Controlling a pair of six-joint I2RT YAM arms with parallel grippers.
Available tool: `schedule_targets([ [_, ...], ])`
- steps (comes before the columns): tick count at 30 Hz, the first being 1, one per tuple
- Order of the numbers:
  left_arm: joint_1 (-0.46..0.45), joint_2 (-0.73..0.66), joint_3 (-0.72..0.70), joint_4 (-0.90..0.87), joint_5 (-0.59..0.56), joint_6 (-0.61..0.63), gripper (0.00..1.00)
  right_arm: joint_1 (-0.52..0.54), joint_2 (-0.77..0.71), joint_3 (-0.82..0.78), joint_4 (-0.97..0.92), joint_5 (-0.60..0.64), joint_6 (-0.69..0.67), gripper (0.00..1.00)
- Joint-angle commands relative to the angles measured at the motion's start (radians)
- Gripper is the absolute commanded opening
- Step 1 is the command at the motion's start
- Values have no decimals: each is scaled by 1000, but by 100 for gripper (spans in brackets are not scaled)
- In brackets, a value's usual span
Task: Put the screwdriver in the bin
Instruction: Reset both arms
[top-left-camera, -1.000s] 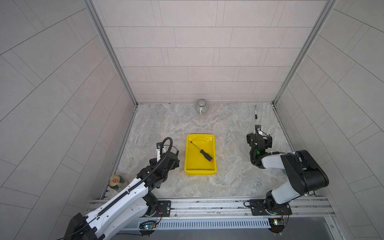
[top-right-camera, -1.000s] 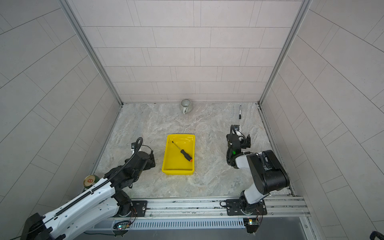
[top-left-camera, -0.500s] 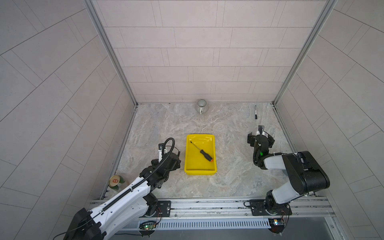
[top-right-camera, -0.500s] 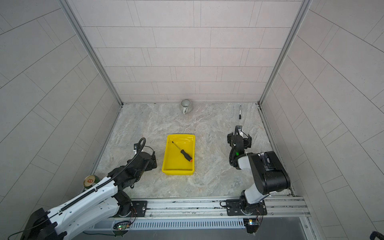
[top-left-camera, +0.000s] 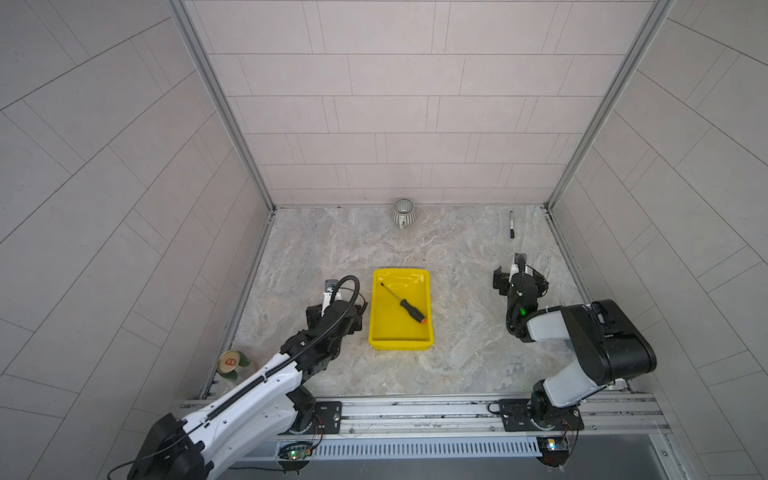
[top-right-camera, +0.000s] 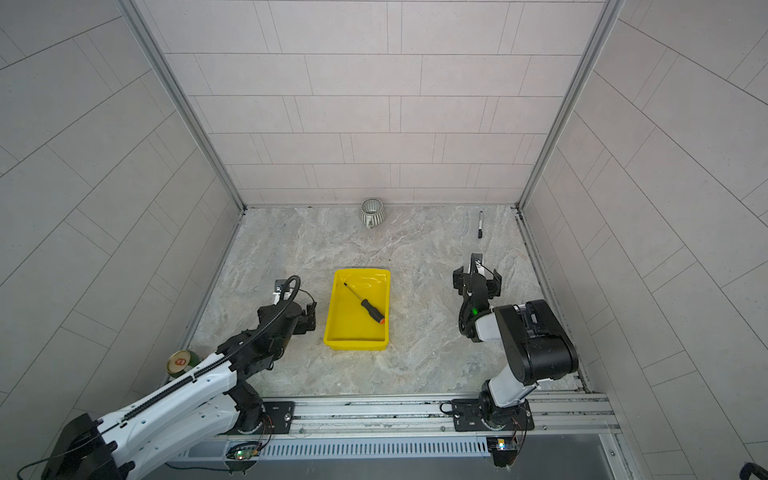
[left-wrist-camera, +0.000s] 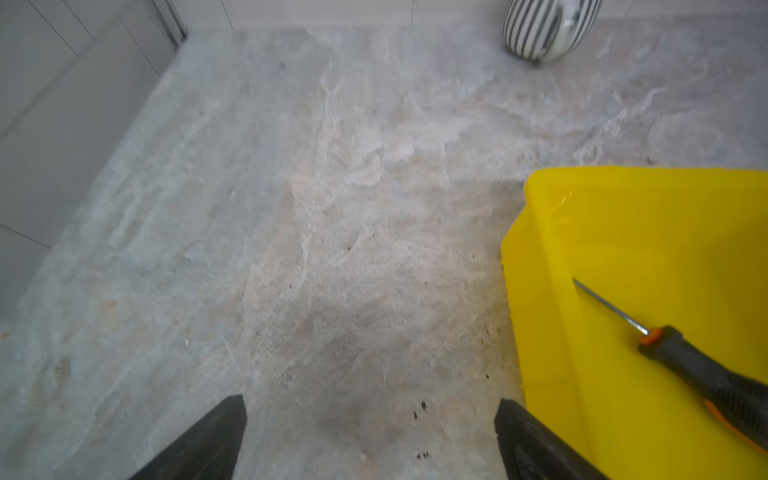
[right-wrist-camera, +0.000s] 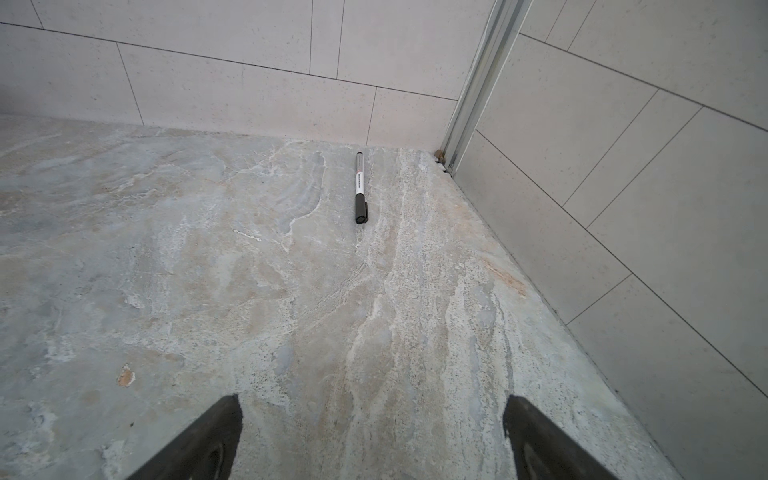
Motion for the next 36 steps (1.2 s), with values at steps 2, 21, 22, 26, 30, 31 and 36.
schedule_targets([
  [2, 8, -9, -21, 371, -302, 274, 100, -4, 9, -6, 21, -1, -11, 99],
  [21, 119, 705, -207, 1486, -277, 744, 100, -5, 12, -8, 30, -6, -13, 99],
  [22, 135, 709, -204, 1486, -242, 728, 100, -5, 12, -8, 29, -6, -12, 99],
  [26, 266, 739, -217, 1488, -86, 623, 100, -5, 12, -6, 29, -6, -13, 99],
  [30, 385, 766, -228, 1488, 15, 493, 100, -5, 12, -6, 26, -7, -13, 99],
  [31, 405, 789, -221, 1490, 67, 489, 100, -6, 12, -6, 27, -7, -12, 99],
  [36, 450, 829, -164, 1461, 124, 481, 100, -7, 12, -4, 25, -9, -11, 99],
])
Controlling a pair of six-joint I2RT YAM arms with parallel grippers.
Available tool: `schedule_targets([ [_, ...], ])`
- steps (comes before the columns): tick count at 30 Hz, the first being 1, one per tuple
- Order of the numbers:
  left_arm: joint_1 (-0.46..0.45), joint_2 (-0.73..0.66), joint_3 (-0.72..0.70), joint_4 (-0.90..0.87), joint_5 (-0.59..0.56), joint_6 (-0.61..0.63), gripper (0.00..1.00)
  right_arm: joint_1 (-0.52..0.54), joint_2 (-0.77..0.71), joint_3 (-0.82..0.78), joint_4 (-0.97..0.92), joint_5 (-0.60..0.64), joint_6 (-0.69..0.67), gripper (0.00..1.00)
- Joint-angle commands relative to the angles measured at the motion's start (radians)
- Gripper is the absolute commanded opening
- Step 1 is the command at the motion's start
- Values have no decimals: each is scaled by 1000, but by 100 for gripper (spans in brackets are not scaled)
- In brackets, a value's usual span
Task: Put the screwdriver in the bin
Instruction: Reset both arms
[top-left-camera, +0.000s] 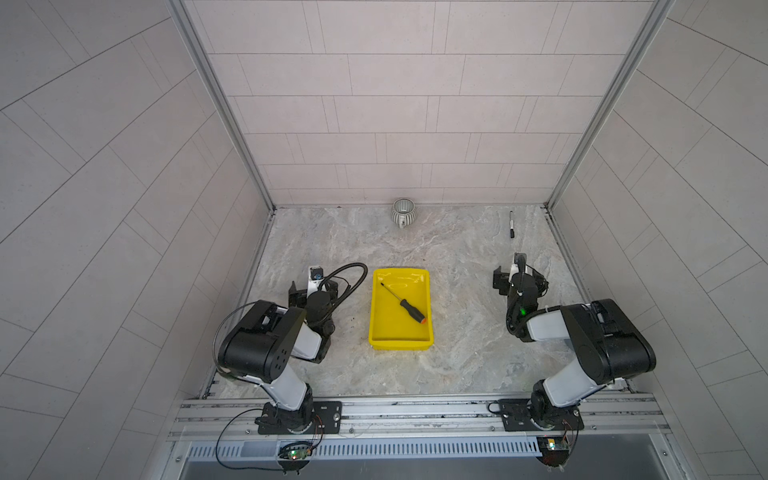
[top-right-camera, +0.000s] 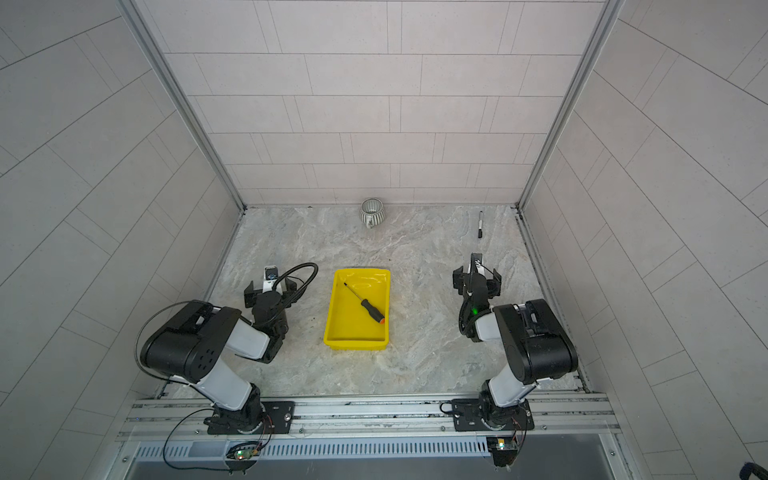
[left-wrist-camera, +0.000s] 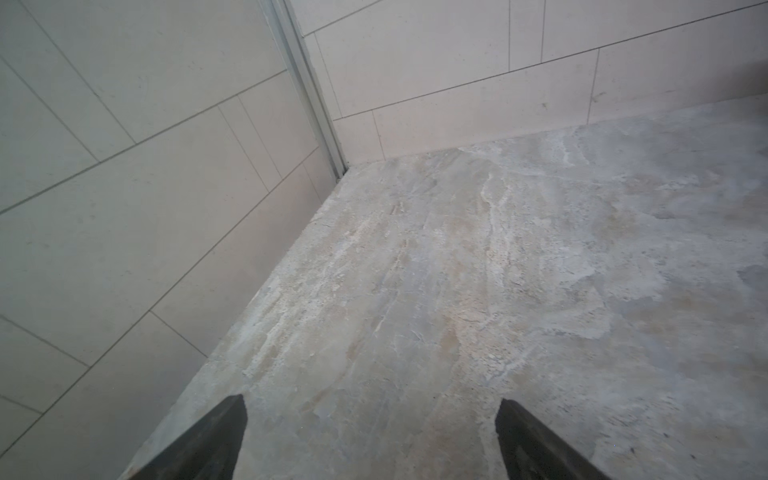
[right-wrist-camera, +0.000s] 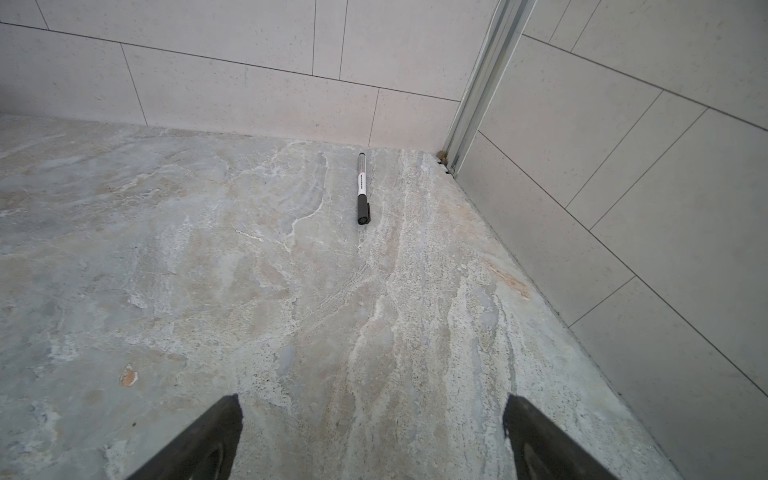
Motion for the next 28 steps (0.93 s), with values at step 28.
schedule_targets([
  [28, 147, -61, 191, -371, 292, -156, 100, -7, 10, -3, 17, -7, -5, 99],
])
